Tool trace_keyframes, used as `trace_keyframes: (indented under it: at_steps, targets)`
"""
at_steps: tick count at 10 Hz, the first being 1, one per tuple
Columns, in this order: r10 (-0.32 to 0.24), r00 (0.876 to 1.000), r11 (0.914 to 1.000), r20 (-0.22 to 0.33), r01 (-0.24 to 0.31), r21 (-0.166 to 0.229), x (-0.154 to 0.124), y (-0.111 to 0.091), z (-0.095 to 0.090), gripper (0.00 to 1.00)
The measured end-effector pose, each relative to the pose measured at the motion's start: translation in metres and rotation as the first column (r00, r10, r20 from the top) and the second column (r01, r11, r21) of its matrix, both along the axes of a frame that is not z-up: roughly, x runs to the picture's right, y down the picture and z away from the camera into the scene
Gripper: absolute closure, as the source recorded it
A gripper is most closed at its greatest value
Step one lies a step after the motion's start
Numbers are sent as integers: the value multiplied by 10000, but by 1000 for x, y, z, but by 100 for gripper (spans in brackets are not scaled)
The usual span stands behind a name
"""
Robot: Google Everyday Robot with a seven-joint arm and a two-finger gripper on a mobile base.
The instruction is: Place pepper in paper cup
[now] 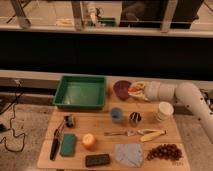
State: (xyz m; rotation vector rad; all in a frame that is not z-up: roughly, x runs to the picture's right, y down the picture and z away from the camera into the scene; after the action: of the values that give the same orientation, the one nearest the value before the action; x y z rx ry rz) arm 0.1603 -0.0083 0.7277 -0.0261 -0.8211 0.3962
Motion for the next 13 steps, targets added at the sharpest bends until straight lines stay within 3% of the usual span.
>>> trace_keyframes:
  at_steps: [5, 13]
  targets:
    - [586, 9974, 9982, -426, -579, 165, 32, -10, 4, 93]
    - [1290, 9839, 9916, -1233, -1277, 190, 70, -6, 8, 93]
